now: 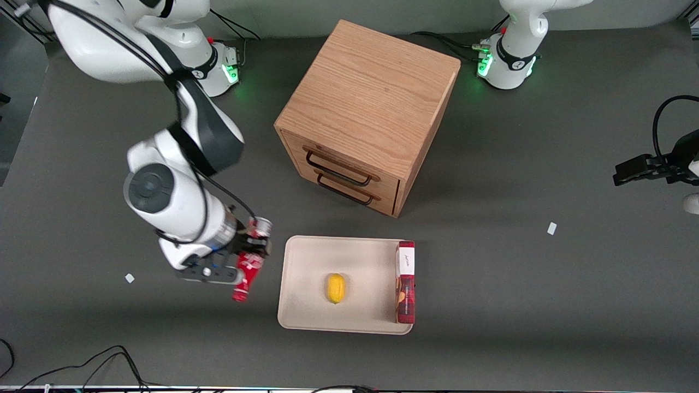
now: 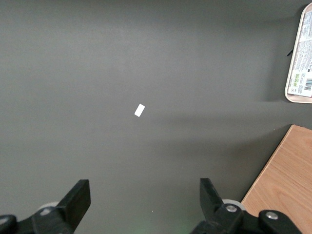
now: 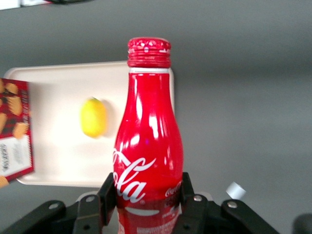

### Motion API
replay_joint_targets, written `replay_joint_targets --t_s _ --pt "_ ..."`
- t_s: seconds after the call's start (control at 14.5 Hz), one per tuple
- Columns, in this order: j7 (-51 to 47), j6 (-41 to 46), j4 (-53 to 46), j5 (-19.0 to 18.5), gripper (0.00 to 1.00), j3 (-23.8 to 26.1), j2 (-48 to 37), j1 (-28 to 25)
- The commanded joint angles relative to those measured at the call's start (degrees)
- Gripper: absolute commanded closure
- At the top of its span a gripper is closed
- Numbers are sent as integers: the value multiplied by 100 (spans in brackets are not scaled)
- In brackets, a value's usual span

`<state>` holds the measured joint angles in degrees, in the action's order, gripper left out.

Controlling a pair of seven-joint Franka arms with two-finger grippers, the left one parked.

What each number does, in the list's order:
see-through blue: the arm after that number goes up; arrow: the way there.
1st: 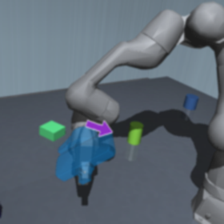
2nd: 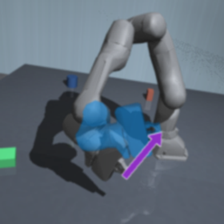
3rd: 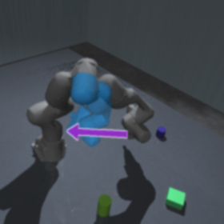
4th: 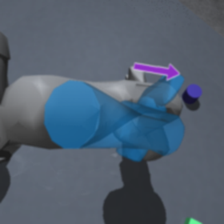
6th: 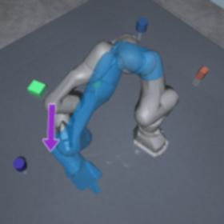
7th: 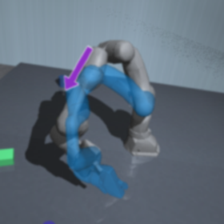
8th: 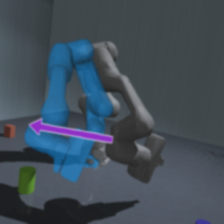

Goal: Place coke bottle on tray
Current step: 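Lift the bottle and carry it over the cream tray beside the lemon, then lower the bottle onto the tray and open the right gripper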

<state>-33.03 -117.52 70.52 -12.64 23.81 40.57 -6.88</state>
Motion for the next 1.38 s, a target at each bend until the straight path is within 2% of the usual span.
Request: replay_joint_targets --t_s 0.0,0.28,0.34,0.48,0.62,0.83,0.9,0.97,1.03,1.1,1.31 --pt "489 -734 -469 -204 100 54 748 -164" --pt "631 -1615 -451 -441 100 45 1425 -191" --pt "622 -1738 -451 -441 97 45 1566 -199" --pt "570 -1862 -434 -442 80 36 1786 -199" --pt "517 -1871 -434 -415 68 36 1927 -199" --pt "482 -1871 -434 -398 58 1 1989 -173" --pt "464 -1880 -434 -397 38 1 2016 -164" --pt "455 -1889 -434 -397 32 1 2059 -164" --pt "446 -1950 -425 -397 11 -8 2060 -147" --pt "455 -1994 -416 -389 0 -8 2068 -120" --pt "464 -2003 -416 -389 0 -17 2060 -103"
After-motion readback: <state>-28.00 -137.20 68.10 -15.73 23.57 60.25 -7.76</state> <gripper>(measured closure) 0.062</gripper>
